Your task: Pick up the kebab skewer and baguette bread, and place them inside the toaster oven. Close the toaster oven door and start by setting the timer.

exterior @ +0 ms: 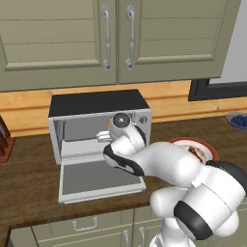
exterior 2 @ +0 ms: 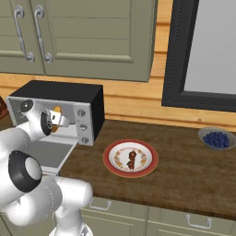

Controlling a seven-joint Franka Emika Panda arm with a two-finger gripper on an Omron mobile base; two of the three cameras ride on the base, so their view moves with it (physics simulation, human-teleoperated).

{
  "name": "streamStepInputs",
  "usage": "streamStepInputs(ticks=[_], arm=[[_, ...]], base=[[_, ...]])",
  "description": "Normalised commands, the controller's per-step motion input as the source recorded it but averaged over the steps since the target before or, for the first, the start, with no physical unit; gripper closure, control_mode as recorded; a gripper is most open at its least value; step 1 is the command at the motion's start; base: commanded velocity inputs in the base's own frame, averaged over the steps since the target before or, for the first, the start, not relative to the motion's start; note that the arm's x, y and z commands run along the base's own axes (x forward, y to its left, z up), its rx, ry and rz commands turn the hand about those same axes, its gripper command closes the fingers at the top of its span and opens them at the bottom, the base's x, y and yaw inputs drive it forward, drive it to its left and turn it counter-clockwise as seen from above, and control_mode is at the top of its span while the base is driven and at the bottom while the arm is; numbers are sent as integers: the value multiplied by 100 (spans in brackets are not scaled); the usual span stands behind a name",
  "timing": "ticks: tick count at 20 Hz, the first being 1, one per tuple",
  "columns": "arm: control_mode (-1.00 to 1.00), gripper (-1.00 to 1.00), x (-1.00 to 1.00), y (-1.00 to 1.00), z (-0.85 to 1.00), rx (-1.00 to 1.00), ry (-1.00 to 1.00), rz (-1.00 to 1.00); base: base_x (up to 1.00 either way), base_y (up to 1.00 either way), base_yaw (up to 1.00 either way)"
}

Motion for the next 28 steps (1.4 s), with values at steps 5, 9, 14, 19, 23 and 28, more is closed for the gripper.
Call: streamStepInputs(ticks=[5, 9, 14, 19, 23, 28], arm=[[-100, 100, 28, 2, 0, 0, 4, 0], [-100, 100, 22, 14, 0, 0, -3, 0], [-100, 100, 23, 16, -6, 0, -8, 0], [-100, 100, 46, 2, -8, 0, -6, 0], [-100, 100, 37, 0, -1, 0, 0, 0], [-100, 100, 23, 0, -21, 0, -5, 0]], base=[[0, 0, 0], [0, 0, 0], [0, 0, 0], [0, 0, 0], [0, 0, 0], [0, 0, 0]])
